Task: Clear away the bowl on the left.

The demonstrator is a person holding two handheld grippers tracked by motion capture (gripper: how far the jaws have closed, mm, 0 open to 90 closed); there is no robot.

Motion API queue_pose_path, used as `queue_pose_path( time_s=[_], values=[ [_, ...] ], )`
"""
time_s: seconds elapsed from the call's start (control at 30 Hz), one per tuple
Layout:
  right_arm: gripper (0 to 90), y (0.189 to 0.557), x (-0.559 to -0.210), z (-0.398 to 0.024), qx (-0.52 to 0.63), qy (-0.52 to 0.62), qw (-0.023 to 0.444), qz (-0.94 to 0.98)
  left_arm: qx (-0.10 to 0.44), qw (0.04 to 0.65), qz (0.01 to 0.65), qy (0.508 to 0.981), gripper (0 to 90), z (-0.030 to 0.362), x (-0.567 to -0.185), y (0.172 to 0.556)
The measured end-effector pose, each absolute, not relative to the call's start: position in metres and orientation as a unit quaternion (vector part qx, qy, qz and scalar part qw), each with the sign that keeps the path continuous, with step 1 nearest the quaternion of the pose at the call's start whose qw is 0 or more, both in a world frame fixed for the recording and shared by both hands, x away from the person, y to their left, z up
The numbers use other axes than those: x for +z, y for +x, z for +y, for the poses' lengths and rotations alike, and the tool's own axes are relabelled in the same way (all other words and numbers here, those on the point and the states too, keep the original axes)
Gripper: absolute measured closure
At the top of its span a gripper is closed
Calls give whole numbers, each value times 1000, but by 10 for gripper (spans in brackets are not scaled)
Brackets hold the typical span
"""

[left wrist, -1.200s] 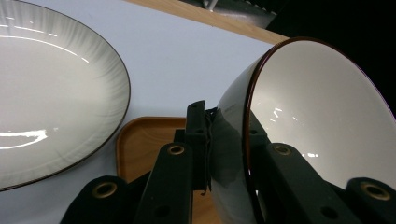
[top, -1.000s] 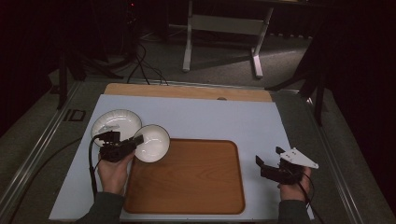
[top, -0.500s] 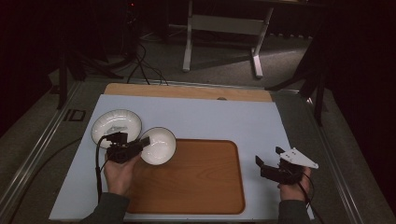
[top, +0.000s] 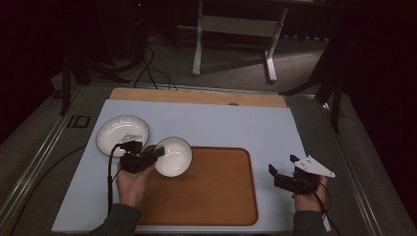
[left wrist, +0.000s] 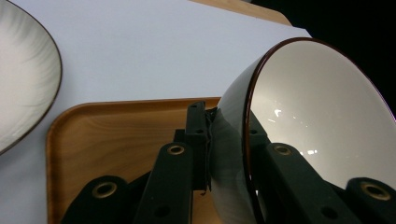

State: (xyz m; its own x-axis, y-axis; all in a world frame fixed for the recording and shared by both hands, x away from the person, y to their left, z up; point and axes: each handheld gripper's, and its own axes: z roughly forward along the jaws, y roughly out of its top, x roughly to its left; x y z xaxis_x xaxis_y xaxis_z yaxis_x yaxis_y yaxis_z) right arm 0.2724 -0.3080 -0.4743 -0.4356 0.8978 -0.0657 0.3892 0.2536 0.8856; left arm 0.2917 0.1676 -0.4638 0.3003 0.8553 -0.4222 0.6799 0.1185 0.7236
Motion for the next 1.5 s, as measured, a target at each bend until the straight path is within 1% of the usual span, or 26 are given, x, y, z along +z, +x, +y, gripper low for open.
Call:
queue_pose_path(
  time_s=[1.5],
  values=[
    [137, 272, -473, -308, 431, 432, 302, 732, 64, 440, 570, 691, 799, 134, -484, 298]
  ],
)
